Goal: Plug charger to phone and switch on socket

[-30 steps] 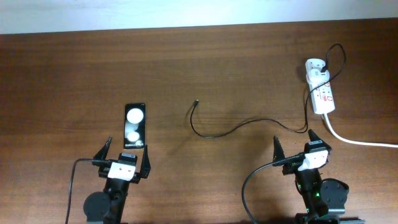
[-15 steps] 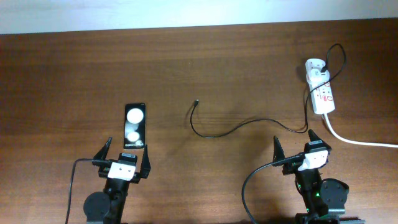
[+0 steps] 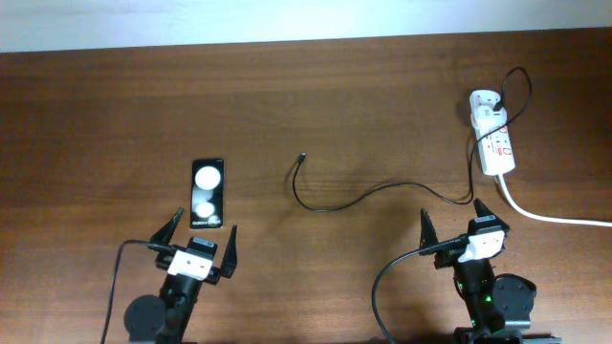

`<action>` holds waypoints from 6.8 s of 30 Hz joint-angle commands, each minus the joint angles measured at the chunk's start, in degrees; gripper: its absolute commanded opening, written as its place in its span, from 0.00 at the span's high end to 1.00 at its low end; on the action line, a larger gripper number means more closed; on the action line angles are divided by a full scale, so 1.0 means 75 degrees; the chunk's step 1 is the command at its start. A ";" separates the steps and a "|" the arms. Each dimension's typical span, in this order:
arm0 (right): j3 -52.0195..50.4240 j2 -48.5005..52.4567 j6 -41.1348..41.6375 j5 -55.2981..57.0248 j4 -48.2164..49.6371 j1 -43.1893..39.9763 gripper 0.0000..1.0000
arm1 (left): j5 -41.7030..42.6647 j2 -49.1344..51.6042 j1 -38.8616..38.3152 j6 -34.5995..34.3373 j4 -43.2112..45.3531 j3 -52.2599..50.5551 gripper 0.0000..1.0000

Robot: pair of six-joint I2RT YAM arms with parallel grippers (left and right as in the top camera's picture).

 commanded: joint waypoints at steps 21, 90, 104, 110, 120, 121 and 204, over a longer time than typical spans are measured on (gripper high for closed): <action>-0.0026 -0.0064 0.0032 0.0009 -0.0058 0.0032 0.01 | 0.0399 1.1456 0.0035 -0.0020 -0.7726 1.1272 0.01; -0.0026 -0.0064 0.0032 0.0009 -0.0058 0.0032 0.01 | -0.1291 1.4641 0.0015 -0.2783 -0.5371 0.8553 0.27; -0.0026 -0.0064 0.0032 0.0009 -0.0058 0.0032 0.01 | -0.1227 1.4641 0.0015 -0.2780 -0.6502 0.9990 0.26; -0.0026 -0.0064 0.0032 0.0012 -0.0058 0.0032 0.01 | -0.0694 1.4641 0.0015 -0.2780 -0.6499 1.0159 0.25; -0.0026 -0.0064 0.0032 0.0012 -0.0058 0.0032 0.01 | 0.1877 1.4641 0.0015 -0.2777 -0.6213 1.0459 0.25; -0.0026 -0.0064 0.0032 0.0012 -0.0058 0.0032 0.01 | 0.2148 1.4641 0.0015 -0.2777 -0.6149 1.0459 0.25; -0.0026 -0.0064 0.0032 0.0009 -0.0058 0.0032 0.01 | 0.8209 1.4641 0.0020 -1.3840 -0.5604 1.0459 0.69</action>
